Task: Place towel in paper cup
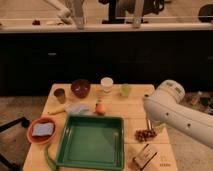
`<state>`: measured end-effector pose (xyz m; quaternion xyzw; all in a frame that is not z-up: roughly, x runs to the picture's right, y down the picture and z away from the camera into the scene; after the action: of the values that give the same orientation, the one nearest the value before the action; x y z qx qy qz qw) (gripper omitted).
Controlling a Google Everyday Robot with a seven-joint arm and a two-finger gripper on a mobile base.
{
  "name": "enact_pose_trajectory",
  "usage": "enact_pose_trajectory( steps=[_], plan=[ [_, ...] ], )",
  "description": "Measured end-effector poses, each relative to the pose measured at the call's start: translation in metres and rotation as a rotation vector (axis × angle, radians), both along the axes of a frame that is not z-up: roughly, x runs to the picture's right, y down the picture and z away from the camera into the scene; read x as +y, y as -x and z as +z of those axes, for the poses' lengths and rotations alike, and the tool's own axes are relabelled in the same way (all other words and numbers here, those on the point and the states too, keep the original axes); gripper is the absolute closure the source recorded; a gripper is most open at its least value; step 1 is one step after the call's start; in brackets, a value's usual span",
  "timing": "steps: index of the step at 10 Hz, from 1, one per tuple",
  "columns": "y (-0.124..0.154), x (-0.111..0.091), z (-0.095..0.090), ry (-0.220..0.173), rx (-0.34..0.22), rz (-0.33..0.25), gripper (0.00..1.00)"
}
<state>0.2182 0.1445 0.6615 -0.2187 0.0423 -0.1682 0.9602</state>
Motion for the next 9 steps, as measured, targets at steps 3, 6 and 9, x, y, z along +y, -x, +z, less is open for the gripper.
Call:
enact_pose_trajectory(
  steps=[3,6,9],
  plan=[
    [0.025,0.006,-0.003,0.023,-0.034,-0.072,0.2],
    [0.063,0.016,-0.01,0.049,-0.07,-0.157,0.2],
    [0.097,0.026,-0.011,0.067,-0.089,-0.236,0.2]
  ],
)
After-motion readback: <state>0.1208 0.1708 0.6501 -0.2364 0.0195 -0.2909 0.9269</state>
